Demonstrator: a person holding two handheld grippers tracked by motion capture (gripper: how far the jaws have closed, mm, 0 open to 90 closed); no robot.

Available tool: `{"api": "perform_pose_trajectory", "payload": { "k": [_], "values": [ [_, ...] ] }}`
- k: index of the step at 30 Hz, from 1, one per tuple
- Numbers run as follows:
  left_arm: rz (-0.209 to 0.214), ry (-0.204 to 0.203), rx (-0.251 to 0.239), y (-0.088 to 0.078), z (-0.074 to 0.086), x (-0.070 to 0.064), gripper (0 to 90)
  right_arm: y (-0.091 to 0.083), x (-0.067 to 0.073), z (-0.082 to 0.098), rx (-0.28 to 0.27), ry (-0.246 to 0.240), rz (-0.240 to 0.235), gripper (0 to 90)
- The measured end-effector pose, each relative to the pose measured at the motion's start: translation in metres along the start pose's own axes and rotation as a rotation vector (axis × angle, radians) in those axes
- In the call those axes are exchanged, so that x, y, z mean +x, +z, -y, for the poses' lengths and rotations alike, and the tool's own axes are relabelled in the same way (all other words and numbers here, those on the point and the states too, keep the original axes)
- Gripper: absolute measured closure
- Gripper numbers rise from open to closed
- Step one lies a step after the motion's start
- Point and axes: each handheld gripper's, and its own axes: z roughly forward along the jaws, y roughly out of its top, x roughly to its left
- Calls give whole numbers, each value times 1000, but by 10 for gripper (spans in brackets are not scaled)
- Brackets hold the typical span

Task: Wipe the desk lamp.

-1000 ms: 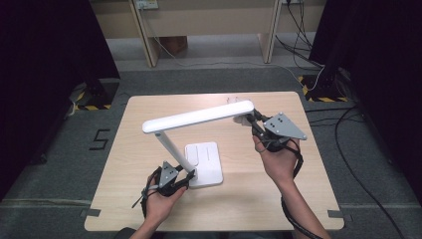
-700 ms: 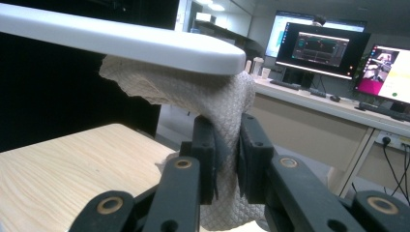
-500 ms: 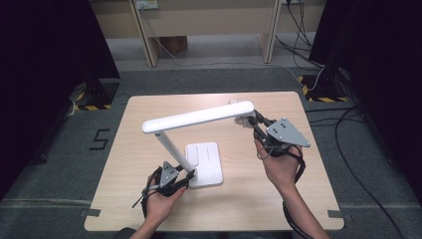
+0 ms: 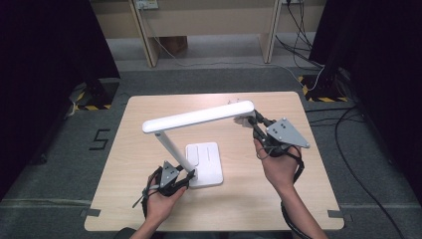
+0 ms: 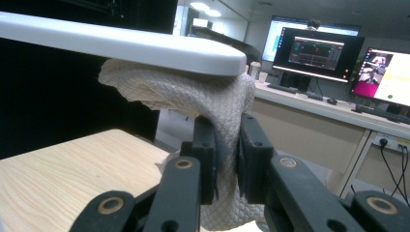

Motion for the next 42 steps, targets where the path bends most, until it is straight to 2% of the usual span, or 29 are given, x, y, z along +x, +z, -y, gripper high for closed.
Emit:
{"api": "perform_pose_trajectory", "payload": {
  "k": [14,16,34,42],
  "values": [
    [-1,2,1,0,0,0,551,0,3,3,-24,13,19,805],
    [-2,3,0,0,0,0,550,0,4,4,-21,30,18,804],
    [-5,12,2,0,0,-1,551,1,8,3,-31,7,17,805],
    [-4,14,3,0,0,-1,552,1,14,6,-45,26,28,806]
  ]
}}
